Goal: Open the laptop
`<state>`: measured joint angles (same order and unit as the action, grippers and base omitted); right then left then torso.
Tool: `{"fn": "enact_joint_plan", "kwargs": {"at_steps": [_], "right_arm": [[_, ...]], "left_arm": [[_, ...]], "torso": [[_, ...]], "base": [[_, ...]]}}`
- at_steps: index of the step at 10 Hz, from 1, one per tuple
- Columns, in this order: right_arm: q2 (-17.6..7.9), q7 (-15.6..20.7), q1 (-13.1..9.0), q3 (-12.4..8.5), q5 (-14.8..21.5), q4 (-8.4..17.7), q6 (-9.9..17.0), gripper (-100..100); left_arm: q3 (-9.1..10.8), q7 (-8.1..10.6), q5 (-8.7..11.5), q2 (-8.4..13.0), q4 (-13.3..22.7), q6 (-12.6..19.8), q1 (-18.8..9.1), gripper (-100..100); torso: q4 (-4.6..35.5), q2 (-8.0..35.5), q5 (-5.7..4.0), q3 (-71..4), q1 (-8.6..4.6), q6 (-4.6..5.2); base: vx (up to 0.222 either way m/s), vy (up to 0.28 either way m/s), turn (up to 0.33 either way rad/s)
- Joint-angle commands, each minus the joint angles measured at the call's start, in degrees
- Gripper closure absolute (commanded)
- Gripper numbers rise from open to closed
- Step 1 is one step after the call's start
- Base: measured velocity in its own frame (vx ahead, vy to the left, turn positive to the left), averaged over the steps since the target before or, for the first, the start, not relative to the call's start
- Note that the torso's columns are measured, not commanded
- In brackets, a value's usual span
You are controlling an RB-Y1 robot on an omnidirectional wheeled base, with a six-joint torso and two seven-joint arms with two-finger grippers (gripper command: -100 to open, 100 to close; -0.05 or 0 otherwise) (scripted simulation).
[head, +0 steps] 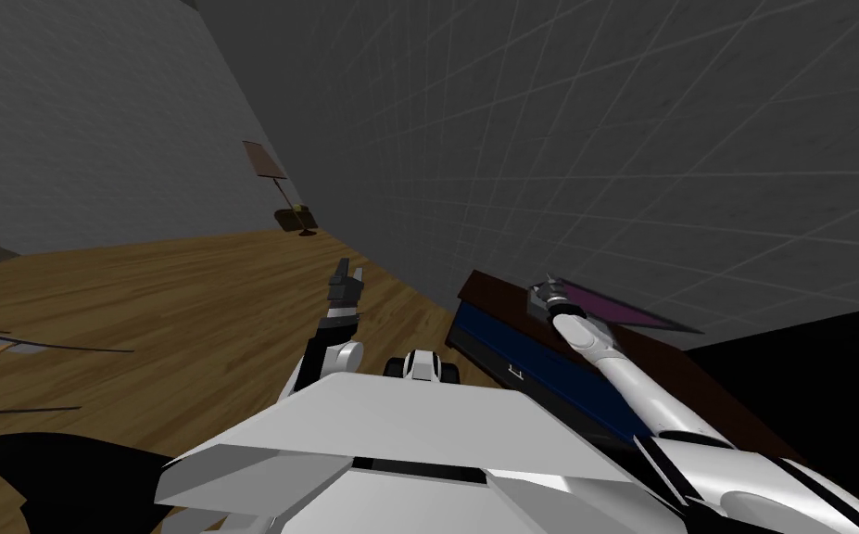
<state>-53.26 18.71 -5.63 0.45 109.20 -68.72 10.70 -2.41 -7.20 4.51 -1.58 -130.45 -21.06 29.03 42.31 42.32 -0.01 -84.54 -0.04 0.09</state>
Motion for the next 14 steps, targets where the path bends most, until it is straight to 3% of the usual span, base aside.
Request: {"fn": "enact_joint_plan", "kwargs": {"at_steps": [1,2,5,6,8,9,11,12,13,14], "right_arm": [[-4.4,-1.0,1.7,0.0,-1.6,0.6,-1.5,-100],[-5.3,-1.0,1.7,0.0,-1.6,0.6,-1.5,-100],[-11.5,-2.3,4.2,-0.2,-4.0,1.1,-3.9,-100],[-12.0,-2.3,4.2,-0.2,-4.0,1.1,-3.9,-100],[-15.9,-3.1,5.8,-0.4,-5.5,1.4,-5.4,-100],[-15.9,-3.1,5.8,-0.4,-5.5,1.4,-5.4,-100],[-19.3,-3.8,7.1,-0.5,-6.9,1.7,-6.6,-100],[-19.3,-3.8,7.1,-0.5,-6.9,1.7,-6.6,-100],[-21.9,-4.3,8.0,-0.6,-7.8,1.9,-7.5,-100],[-21.9,-4.3,8.0,-0.6,-7.8,1.9,-7.5,-100]], "left_arm": [[0.0,0.0,0.0,0.0,0.0,0.0,0.0,0],[0.0,0.0,0.0,0.0,0.0,0.0,0.0,0],[0.0,0.0,0.0,0.0,0.0,0.0,0.0,0],[0.0,0.0,0.0,0.0,0.0,0.0,0.0,0],[0.0,0.0,0.0,0.0,0.0,0.0,0.0,0],[0.0,0.0,0.0,0.0,0.0,0.0,0.0,0],[0.0,0.0,0.0,0.0,0.0,0.0,0.0,0],[0.0,0.0,0.0,0.0,0.0,0.0,0.0,0],[0.0,0.0,0.0,0.0,0.0,0.0,0.0,0],[0.0,0.0,0.0,0.0,0.0,0.0,0.0,0]], "torso": [[0.0,0.0,0.0,0.0,-0.01,-0.02],[0.0,0.0,-0.01,0.0,-0.05,-0.03],[0.0,0.0,0.02,0.0,0.01,-0.08],[0.0,0.0,0.0,0.0,0.01,-0.07],[0.0,0.0,-0.02,0.0,-0.02,-0.01],[0.0,0.0,-0.02,0.0,-0.01,-0.07],[0.0,0.0,0.0,0.0,0.01,-0.05],[0.0,0.0,0.0,0.0,0.01,-0.08],[0.0,-0.1,-0.02,0.0,0.02,-0.07],[0.0,0.0,0.01,0.0,0.04,-0.11]], "base": [[-0.039,-0.014,0.121],[-0.036,-0.011,0.045],[-0.042,-0.012,0.119],[-0.031,-0.018,0.041],[-0.031,-0.011,0.091],[-0.03,-0.01,0.039],[-0.03,-0.006,0.084],[-0.023,-0.01,0.028],[-0.033,-0.009,0.092],[-0.03,-0.009,0.051]]}}
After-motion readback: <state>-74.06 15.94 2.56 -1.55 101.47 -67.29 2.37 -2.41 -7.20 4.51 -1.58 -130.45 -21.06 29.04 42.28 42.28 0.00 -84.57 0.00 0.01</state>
